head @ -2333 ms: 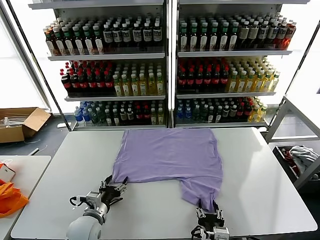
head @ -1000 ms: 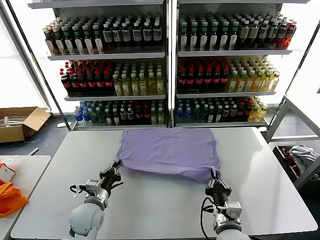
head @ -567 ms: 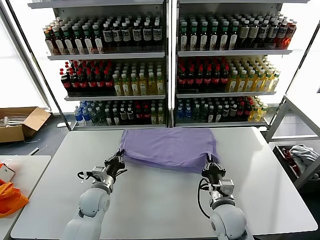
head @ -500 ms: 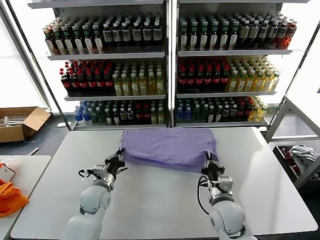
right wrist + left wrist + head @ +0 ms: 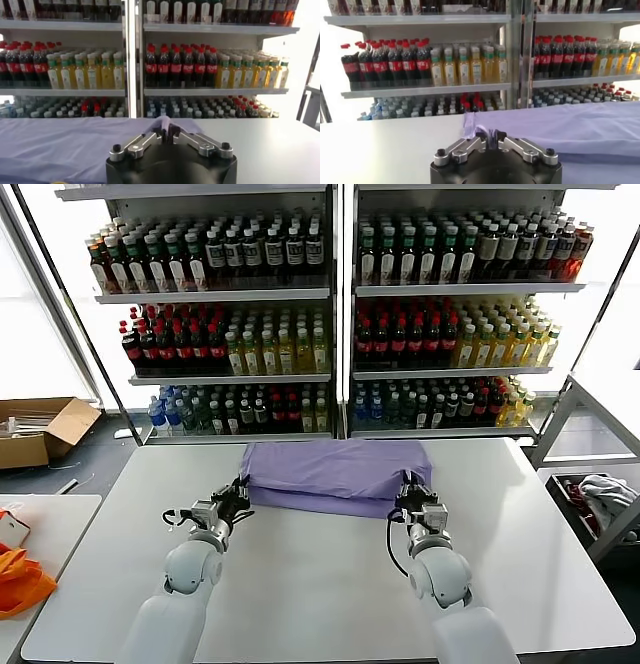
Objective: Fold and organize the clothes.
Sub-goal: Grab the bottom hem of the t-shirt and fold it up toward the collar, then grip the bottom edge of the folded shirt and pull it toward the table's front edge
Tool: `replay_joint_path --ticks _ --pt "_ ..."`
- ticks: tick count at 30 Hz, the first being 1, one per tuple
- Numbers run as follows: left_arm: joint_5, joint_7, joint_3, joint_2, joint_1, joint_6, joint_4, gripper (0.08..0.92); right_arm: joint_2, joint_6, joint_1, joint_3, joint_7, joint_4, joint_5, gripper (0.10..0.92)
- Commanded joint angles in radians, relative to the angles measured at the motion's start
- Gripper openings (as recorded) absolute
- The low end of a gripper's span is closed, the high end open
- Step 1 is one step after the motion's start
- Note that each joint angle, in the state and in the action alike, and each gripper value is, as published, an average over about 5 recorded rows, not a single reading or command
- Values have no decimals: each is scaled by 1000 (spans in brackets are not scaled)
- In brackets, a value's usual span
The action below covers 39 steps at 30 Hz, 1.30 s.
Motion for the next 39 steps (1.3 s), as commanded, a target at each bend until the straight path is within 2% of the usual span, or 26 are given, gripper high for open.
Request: replay_joint_path --ticks 1,8,13,16,19,24,39 --pt "5 -13 1 12 0 49 -12 287 39 -69 53 -1 77 -59 65 394" --pt "4 -37 -11 26 72 95 -148 486 -2 -81 -33 15 129 86 110 593" --pt "15 -41 -14 31 103 102 -183 633 -56 -95 -142 54 151 181 75 741" --pt "29 -45 -12 26 110 113 -175 720 -74 -98 -184 86 153 202 74 802" --pt "39 -48 -8 22 108 122 -163 791 -92 -108 -206 108 148 211 80 820" --pt "31 -53 -5 19 84 125 -128 821 -113 -119 -207 112 133 200 86 823" --pt "-14 -52 3 29 27 137 -50 823 -102 -145 -154 56 126 129 95 823"
